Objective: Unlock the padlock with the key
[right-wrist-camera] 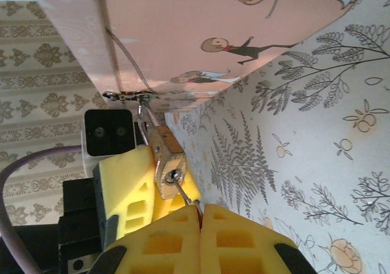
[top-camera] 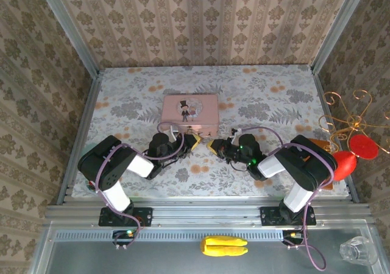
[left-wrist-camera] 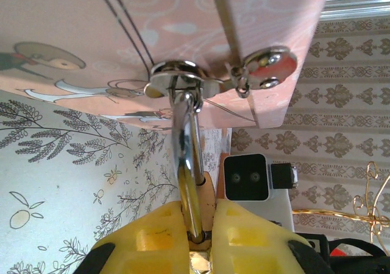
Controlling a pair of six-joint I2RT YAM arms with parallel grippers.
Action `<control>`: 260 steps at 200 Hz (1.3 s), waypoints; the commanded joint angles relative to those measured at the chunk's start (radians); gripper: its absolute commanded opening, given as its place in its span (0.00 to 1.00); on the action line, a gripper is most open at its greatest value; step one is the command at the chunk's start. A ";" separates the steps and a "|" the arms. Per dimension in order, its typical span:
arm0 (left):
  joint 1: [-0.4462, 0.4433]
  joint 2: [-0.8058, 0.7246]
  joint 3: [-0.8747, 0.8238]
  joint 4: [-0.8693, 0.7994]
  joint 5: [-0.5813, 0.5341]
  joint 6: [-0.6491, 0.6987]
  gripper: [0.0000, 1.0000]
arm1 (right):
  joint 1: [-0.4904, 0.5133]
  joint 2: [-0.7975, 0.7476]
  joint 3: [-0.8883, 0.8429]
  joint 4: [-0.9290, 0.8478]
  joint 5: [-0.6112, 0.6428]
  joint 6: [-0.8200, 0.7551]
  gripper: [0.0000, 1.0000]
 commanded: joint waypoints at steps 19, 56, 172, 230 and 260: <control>-0.001 0.001 0.036 0.108 0.050 0.047 0.00 | 0.000 -0.054 0.017 -0.016 -0.004 -0.029 0.00; -0.007 -0.002 0.042 0.108 0.049 0.044 0.00 | 0.000 -0.062 0.020 -0.058 0.002 -0.050 0.00; -0.009 -0.002 0.035 0.109 0.043 0.044 0.00 | 0.006 -0.007 0.022 -0.010 -0.003 -0.050 0.00; -0.016 0.001 0.045 0.109 0.046 0.042 0.00 | 0.006 -0.034 0.037 -0.064 -0.003 -0.068 0.00; -0.020 -0.001 0.048 0.109 0.047 0.039 0.00 | 0.006 -0.009 0.040 -0.032 -0.008 -0.053 0.00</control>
